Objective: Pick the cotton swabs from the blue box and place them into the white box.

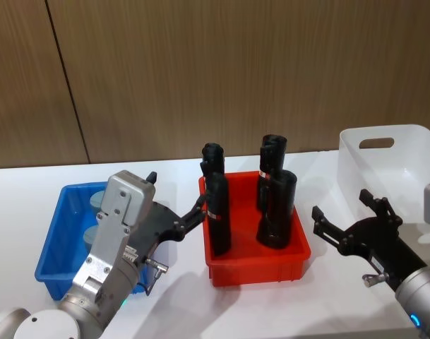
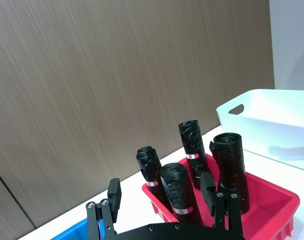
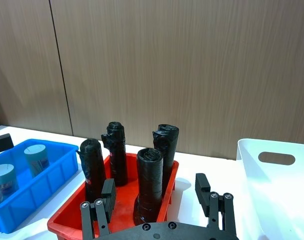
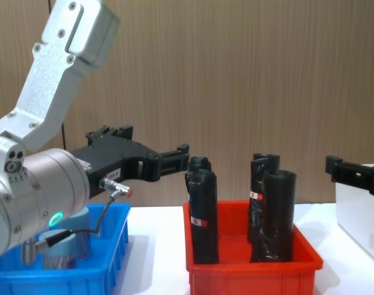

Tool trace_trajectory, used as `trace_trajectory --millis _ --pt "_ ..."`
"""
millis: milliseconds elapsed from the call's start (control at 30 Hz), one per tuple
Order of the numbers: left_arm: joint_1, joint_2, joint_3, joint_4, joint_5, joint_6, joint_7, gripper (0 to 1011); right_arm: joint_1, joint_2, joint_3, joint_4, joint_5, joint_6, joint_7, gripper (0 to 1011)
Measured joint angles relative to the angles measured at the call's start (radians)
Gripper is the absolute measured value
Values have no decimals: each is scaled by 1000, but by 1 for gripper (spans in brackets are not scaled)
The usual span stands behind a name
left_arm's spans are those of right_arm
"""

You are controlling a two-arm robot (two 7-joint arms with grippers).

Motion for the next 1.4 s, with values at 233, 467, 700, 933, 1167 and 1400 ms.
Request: trace_trajectory --millis 233,467,700,933,1167,1400 --pt "0 0 0 0 0 0 0 1004 0 0 0 0 0 0 0 1001" --pt "0 0 0 0 0 0 0 1004 0 0 0 0 0 0 0 1001" --pt "0 0 0 0 0 0 0 1004 0 0 0 0 0 0 0 1001" --pt "0 0 0 0 0 0 0 1004 0 0 0 0 0 0 0 1002" --pt "0 0 0 0 0 0 0 1004 0 0 0 0 0 0 0 1001" --pt "0 0 0 0 0 0 0 1004 0 0 0 0 0 0 0 1001"
